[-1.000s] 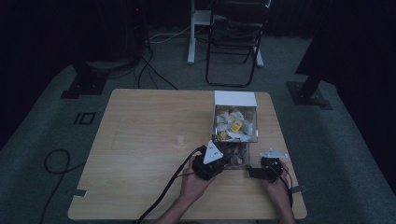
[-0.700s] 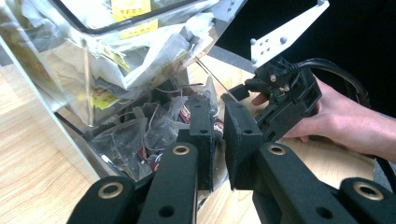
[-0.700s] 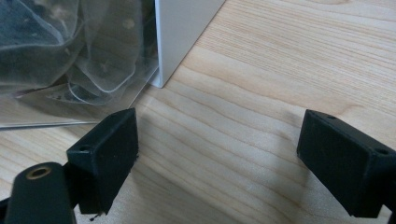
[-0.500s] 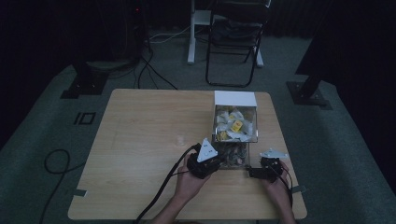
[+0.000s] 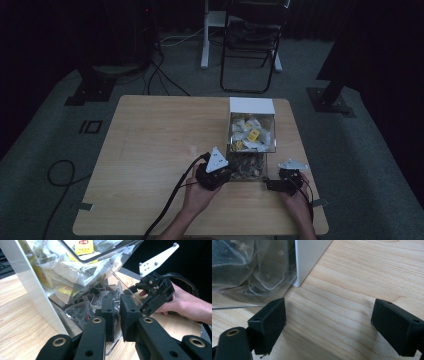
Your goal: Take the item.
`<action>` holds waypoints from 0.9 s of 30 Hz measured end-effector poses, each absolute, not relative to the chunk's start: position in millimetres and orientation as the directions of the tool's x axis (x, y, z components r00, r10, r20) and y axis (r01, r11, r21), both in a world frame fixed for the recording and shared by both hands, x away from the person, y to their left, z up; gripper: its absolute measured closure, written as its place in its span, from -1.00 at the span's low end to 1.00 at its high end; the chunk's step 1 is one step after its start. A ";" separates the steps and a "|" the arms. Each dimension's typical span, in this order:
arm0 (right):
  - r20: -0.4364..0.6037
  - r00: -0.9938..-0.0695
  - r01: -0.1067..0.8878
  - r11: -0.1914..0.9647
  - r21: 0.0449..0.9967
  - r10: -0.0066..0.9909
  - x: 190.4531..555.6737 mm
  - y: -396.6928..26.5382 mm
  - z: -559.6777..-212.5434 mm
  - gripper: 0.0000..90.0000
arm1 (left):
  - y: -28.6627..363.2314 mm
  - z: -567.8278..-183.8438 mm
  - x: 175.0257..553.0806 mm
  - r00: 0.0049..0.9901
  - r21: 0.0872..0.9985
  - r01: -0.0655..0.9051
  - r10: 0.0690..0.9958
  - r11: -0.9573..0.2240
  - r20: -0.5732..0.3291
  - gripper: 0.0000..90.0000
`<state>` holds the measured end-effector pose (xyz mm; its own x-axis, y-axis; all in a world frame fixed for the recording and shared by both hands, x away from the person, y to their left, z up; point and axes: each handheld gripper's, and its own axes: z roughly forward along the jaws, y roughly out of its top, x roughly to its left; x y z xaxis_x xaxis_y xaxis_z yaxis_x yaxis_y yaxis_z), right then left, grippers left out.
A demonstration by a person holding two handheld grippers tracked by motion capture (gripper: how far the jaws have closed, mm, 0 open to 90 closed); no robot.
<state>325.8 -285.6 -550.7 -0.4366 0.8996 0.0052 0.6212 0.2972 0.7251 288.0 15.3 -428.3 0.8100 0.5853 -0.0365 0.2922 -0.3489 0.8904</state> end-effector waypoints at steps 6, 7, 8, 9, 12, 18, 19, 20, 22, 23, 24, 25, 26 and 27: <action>0.006 -0.436 0.621 0.296 0.726 0.900 325.8 -285.5 -550.8 -0.72 | 21.8 -428.4 288.9 0.803 0.890 0.298 0.594 -0.344 -0.040 0.85; 0.006 -0.436 0.621 0.296 0.726 0.900 325.8 -285.5 -550.8 -0.72 | 23.3 -428.3 289.2 0.802 0.891 0.297 0.597 -0.343 -0.037 0.85; 0.006 -0.436 0.621 0.296 0.726 0.900 325.8 -285.5 -550.8 -0.72 | 24.2 -428.2 289.4 0.801 0.891 0.299 0.598 -0.343 -0.038 0.85; 0.006 -0.437 0.621 0.297 0.726 0.900 325.8 -285.5 -550.8 -0.72 | 25.6 -428.0 289.7 0.800 0.890 0.299 0.599 -0.344 -0.038 0.85; 0.005 -0.437 0.621 0.297 0.726 0.900 325.8 -285.6 -550.8 -0.72 | 29.3 -427.8 290.6 0.794 0.892 0.302 0.607 -0.336 -0.040 0.85; 0.005 -0.437 0.621 0.297 0.725 0.900 325.8 -285.6 -550.7 -0.72 | 36.8 -427.6 293.1 0.784 0.893 0.309 0.620 -0.328 -0.043 0.85; 0.005 -0.437 0.620 0.298 0.726 0.899 325.7 -285.6 -550.8 -0.72 | 37.7 -427.6 293.5 0.782 0.893 0.310 0.622 -0.325 -0.045 0.85; 0.005 -0.437 0.620 0.298 0.726 0.899 325.7 -285.6 -550.8 -0.72 | 38.8 -427.5 293.9 0.780 0.894 0.311 0.624 -0.324 -0.045 0.85; 0.005 -0.437 0.621 0.298 0.725 0.899 325.7 -285.6 -550.8 -0.72 | 41.0 -427.2 294.6 0.778 0.894 0.314 0.627 -0.320 -0.049 0.85; 0.005 -0.437 0.621 0.298 0.725 0.899 325.7 -285.6 -550.8 -0.72 | 42.5 -427.2 295.1 0.776 0.894 0.315 0.628 -0.317 -0.051 0.85; 0.005 -0.437 0.621 0.298 0.725 0.899 325.7 -285.6 -550.8 -0.72 | 44.3 -427.0 295.7 0.775 0.894 0.316 0.630 -0.318 -0.049 0.85; 0.005 -0.437 0.621 0.298 0.725 0.899 325.7 -285.6 -550.8 -0.72 | 45.4 -426.8 295.9 0.773 0.894 0.316 0.633 -0.319 -0.047 0.85; 0.005 -0.437 0.621 0.298 0.725 0.900 325.7 -285.6 -550.8 -0.72 | 46.8 -426.8 296.4 0.771 0.894 0.317 0.635 -0.317 -0.049 0.85; 0.005 -0.437 0.621 0.298 0.725 0.899 325.7 -285.6 -550.8 -0.72 | 48.5 -426.7 297.1 0.769 0.894 0.319 0.637 -0.315 -0.050 0.85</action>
<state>325.7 -285.6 -550.8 -0.4370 0.8994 0.0046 0.6205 0.2978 0.7254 297.1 48.5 -426.7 0.7695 0.6367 -0.0500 0.3187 -0.3150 0.8940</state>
